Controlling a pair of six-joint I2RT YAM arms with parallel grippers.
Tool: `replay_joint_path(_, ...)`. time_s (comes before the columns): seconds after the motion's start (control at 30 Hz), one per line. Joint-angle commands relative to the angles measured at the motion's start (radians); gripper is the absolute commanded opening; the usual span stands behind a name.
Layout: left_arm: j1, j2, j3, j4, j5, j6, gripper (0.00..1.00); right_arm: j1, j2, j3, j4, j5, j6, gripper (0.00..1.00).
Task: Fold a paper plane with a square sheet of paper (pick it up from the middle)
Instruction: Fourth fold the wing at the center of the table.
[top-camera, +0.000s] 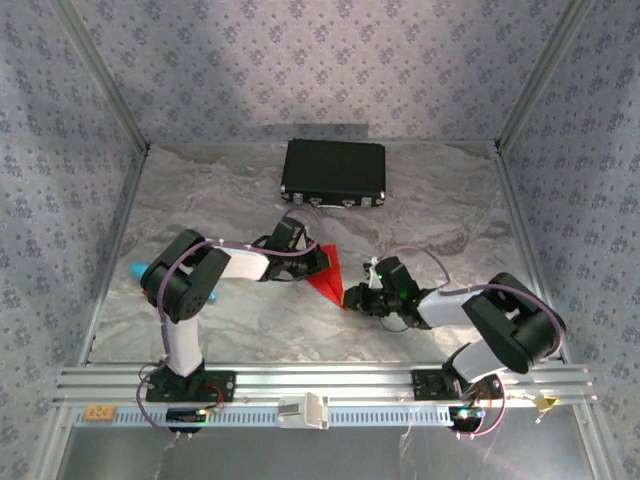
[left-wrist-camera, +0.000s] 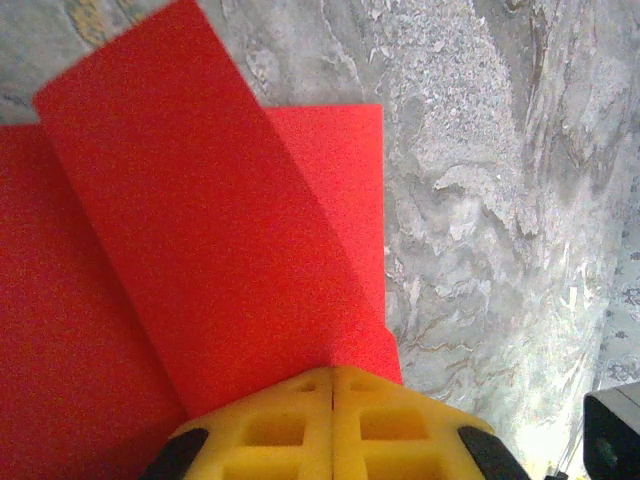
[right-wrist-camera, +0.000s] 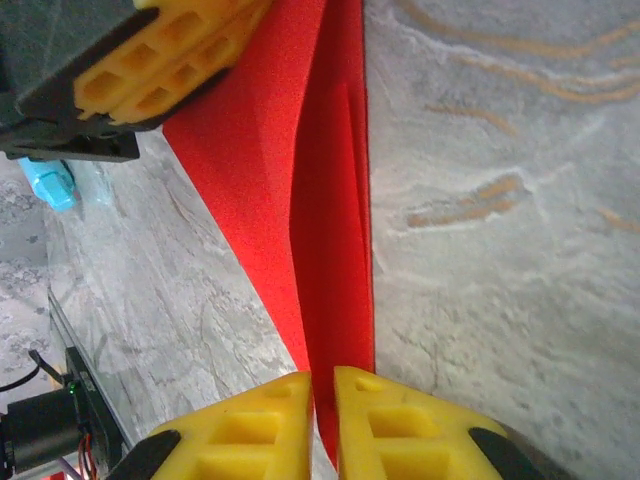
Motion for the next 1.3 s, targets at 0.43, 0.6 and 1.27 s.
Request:
replay_joint_path(0.43, -0.002, 0.037, -0.013, -0.030, -0.027, 0.005, 0.06, 0.020, -0.036, -0.051, -0.254, 0.042, -0.017, 0.13)
replay_joint_path(0.6, -0.002, 0.039, -0.013, -0.030, -0.027, 0.005, 0.06, 0.020, -0.045, -0.072, -0.257, 0.044, -0.024, 0.05)
replay_joint_path(1.27, -0.004, 0.036, -0.014, -0.038, -0.027, 0.011, 0.06, -0.019, -0.268, 0.088, -0.420, 0.046, -0.118, 0.10)
